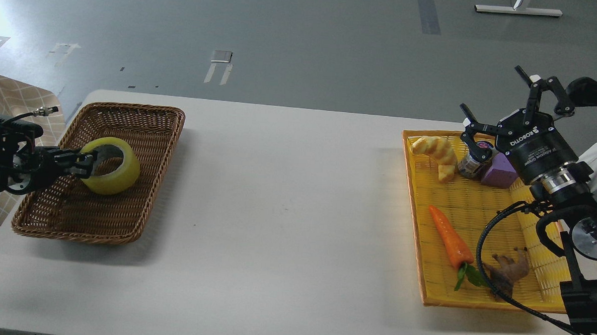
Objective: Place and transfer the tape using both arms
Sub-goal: 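Carry the tape roll with the left gripper into the wicker basket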
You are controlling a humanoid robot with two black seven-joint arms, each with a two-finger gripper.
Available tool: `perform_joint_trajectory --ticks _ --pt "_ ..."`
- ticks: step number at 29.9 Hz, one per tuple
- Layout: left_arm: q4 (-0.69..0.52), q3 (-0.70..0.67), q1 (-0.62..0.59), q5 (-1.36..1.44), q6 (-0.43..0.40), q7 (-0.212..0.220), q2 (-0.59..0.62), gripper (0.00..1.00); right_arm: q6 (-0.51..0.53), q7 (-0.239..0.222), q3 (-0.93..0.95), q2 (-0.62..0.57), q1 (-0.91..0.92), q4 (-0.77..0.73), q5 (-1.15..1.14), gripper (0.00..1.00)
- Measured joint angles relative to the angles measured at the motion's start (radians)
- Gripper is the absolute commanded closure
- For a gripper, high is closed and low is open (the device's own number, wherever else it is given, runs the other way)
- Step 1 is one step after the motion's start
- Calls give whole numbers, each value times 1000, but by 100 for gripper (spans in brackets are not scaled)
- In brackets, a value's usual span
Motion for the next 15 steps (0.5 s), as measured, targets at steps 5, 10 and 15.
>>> perform_joint_trajectory --ticks 5,10,15 --pt "0 1 1 -1 0 1 -4 100 0 0 0 -1 -2 0 0 0" --pt "0 1 1 -1 0 3 -4 100 0 0 2 -2 -7 0 0 0" --pt "0 1 2 -2 0 5 -12 92 0 0 2 -2 -7 0 0 0"
